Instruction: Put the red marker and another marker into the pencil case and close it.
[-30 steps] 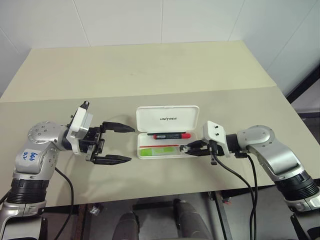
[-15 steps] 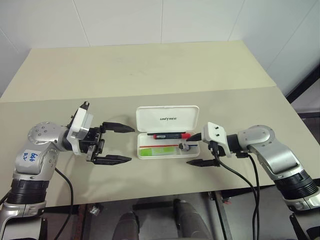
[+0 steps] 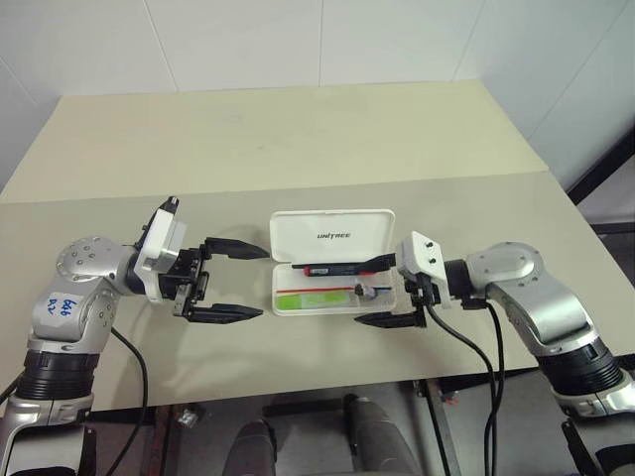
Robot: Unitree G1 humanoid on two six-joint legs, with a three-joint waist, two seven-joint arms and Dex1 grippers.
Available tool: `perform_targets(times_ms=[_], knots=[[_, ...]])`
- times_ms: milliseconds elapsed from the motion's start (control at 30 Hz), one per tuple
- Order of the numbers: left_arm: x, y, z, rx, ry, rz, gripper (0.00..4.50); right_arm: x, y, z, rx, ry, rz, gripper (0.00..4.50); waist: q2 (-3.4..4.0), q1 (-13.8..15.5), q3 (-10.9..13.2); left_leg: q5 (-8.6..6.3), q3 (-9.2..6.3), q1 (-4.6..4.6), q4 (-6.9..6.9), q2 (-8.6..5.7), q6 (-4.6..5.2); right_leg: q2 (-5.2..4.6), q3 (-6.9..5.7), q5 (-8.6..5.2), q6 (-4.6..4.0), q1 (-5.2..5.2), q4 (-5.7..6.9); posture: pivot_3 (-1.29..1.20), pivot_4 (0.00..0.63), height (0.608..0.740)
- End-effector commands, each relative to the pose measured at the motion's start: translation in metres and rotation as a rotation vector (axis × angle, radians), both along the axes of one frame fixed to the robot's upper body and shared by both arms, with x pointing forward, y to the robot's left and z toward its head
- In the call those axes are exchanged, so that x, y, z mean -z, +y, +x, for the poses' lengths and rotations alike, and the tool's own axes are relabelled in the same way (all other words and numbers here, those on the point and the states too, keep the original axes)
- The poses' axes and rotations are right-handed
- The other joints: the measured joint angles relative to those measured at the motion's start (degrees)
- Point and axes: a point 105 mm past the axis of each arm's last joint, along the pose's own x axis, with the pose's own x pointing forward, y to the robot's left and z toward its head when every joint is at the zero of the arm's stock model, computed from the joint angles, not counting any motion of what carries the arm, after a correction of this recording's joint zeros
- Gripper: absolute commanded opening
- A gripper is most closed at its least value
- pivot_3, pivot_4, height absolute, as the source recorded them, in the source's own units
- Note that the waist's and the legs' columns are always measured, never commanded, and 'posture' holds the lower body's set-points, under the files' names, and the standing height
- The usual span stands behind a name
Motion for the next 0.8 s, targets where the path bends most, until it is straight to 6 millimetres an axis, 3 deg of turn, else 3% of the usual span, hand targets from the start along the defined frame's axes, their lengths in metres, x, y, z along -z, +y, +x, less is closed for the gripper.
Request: perform_targets(times_ms=[33,367,633,800], knots=[[-0.004,-0.001,-0.001,0.005,-0.031,0.005,4.5,0.002,0.005,-0.006,-0.035,0.009,0.001,4.48,0.0,0.0,0.0,0.0,0.0,0.0,0.0,0.0,0.0,0.0,0.0,0.0,0.0,0.0,0.0,0.0,0.15,0.74],[-0.003,-0.001,-0.002,-0.006,-0.034,0.009,4.5,0.031,-0.021,-0.006,0.009,0.071,-0.119,4.48,-0.01,0.05,0.0,0.0,0.0,0.0,-0.02,0.0,0.0,0.0,0.0,0.0,-0.01,0.0,-0.05,0.0,0.15,0.74],[-0.001,-0.002,-0.002,0.0,-0.036,0.008,4.5,0.025,-0.032,-0.005,0.034,0.056,-0.119,4.48,-0.03,-0.04,0.01,0.0,0.0,0.01,-0.01,0.0,0.0,0.0,0.0,0.0,-0.01,0.0,-0.05,0.0,0.15,0.74],[-0.002,-0.002,0.002,0.0,-0.039,0.002,4.5,0.001,-0.027,-0.008,0.029,0.033,0.009,4.48,-0.04,0.03,0.02,-0.01,0.0,-0.01,-0.03,0.0,-0.01,0.0,0.0,0.0,-0.01,0.0,-0.07,0.0,0.15,0.74]])
